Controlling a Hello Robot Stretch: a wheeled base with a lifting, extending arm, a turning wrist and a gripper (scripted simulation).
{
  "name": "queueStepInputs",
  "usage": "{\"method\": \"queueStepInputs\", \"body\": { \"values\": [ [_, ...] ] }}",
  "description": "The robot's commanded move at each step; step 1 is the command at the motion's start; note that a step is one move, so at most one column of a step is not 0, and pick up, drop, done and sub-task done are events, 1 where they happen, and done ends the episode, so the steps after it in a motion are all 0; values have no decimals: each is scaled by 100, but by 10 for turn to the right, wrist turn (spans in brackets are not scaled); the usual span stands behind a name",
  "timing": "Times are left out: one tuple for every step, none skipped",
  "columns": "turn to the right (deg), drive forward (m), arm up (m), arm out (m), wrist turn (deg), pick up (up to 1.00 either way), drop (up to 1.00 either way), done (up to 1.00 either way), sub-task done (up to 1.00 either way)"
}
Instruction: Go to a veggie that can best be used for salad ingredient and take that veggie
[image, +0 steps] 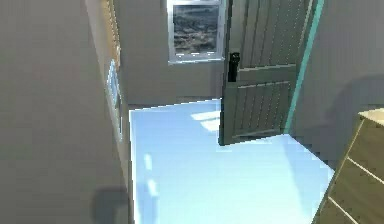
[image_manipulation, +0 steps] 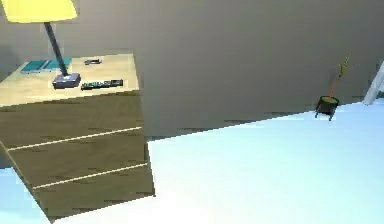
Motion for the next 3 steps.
{"method": "queueStepInputs", "body": {
  "values": [
    [0, 80, 0, 0, 0, 0, 0, 0, 0],
    [60, 0, 0, 0, 0, 0, 0, 0, 0],
    [0, 10, 0, 0, 0, 0, 0, 0, 0]
  ]
}}
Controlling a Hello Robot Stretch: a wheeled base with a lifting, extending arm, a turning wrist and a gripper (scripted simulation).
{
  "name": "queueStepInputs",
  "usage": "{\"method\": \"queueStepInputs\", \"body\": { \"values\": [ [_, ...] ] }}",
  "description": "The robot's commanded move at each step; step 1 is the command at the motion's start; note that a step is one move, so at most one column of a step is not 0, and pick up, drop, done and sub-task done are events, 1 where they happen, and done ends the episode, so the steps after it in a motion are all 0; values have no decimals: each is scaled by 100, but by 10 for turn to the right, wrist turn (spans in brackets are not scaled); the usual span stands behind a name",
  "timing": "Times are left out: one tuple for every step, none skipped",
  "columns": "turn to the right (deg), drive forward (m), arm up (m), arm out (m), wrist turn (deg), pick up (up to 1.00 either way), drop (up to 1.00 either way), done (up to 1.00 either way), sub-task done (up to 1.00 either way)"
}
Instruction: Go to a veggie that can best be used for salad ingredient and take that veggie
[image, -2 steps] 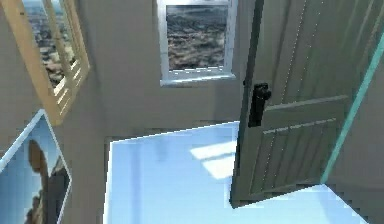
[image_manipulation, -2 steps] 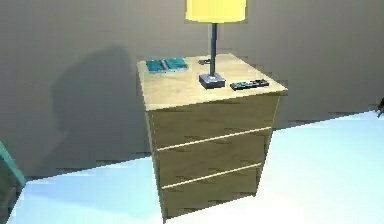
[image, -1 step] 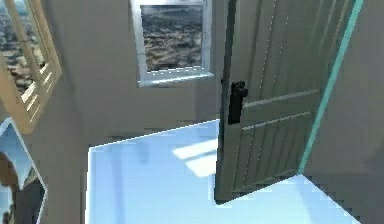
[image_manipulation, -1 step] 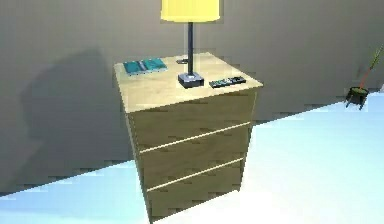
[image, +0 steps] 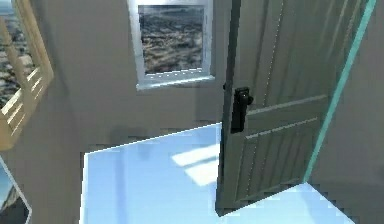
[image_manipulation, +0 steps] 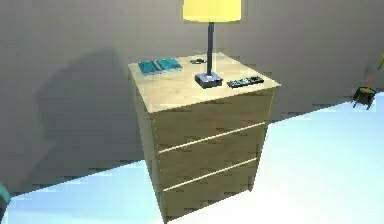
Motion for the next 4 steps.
{"method": "queueStepInputs", "body": {
  "values": [
    [-60, 0, 0, 0, 0, 0, 0, 0, 0],
    [0, 100, 0, 0, 0, 0, 0, 0, 0],
    [0, 15, 0, 0, 0, 0, 0, 0, 0],
    [-120, 0, 0, 0, 0, 0, 0, 0, 0]
  ]
}}
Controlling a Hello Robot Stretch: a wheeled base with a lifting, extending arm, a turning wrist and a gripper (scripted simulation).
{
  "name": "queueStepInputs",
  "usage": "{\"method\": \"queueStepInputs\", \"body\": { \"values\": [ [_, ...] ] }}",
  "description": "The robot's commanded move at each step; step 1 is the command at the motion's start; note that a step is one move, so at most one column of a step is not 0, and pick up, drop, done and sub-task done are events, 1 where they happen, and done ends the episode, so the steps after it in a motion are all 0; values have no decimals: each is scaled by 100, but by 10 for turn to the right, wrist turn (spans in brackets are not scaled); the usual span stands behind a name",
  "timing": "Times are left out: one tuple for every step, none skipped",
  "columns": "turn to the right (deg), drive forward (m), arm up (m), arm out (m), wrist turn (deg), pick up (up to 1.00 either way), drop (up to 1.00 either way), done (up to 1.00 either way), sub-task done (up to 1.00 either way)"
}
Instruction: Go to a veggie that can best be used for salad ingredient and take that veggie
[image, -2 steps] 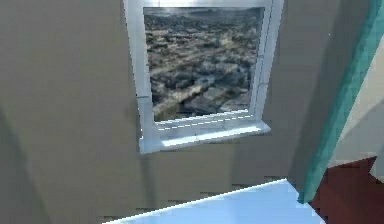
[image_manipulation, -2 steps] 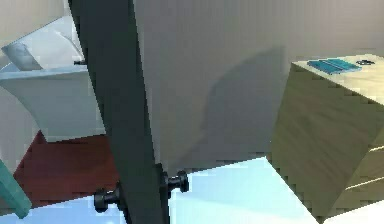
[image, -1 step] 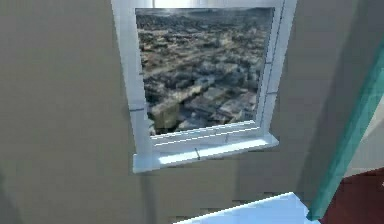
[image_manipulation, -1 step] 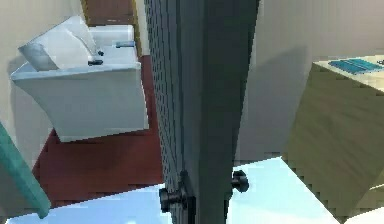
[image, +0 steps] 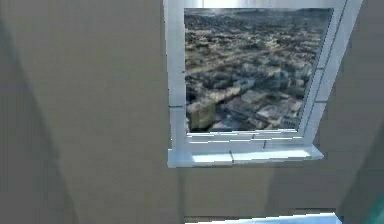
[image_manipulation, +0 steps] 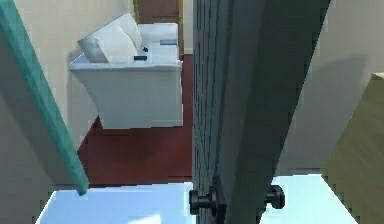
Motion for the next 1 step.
{"method": "queueStepInputs", "body": {
  "values": [
    [-30, 0, 0, 0, 0, 0, 0, 0, 0]
  ]
}}
